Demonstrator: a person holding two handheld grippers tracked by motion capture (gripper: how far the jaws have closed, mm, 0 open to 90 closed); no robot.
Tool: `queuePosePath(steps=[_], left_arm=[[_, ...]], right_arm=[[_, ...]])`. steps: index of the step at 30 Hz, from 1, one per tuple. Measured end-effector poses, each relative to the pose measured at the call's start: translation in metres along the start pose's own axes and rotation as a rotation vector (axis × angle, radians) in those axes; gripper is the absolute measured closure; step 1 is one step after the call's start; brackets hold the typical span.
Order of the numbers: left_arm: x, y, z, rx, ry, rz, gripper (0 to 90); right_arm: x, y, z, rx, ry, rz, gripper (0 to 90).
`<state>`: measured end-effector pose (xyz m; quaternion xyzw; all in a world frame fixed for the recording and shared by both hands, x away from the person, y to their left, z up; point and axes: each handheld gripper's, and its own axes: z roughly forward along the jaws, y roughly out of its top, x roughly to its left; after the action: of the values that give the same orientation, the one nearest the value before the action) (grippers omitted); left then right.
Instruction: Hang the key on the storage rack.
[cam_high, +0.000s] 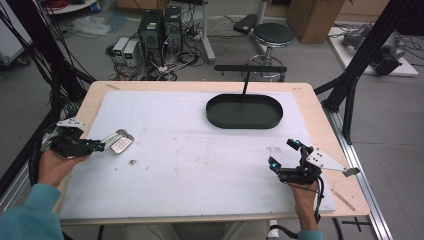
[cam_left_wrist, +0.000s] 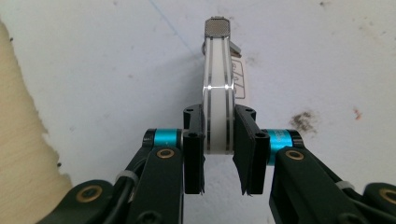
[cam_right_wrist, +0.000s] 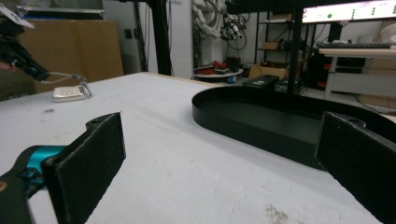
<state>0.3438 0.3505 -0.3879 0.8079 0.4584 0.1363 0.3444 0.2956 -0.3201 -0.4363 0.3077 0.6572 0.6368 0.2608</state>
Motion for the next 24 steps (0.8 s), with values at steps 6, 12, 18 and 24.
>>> queuePosePath(steps=[6,12,18,24], left_arm=[[-0.01,0.015,-0.009,-0.076,-0.049,0.019,74.7],[-0.021,0.028,-0.014,-0.115,-0.084,0.048,74.7],[-0.044,0.05,-0.015,-0.166,-0.147,0.114,74.6],[-0.063,0.066,-0.012,-0.189,-0.217,0.158,74.6]], right_arm=[[0.002,0.018,0.005,-0.01,0.046,-0.009,1.1],[0.006,0.037,0.014,-0.008,0.096,-0.037,1.1],[0.008,0.054,0.024,0.001,0.159,-0.064,1.1],[0.011,0.069,0.034,0.014,0.233,-0.078,1.1]])
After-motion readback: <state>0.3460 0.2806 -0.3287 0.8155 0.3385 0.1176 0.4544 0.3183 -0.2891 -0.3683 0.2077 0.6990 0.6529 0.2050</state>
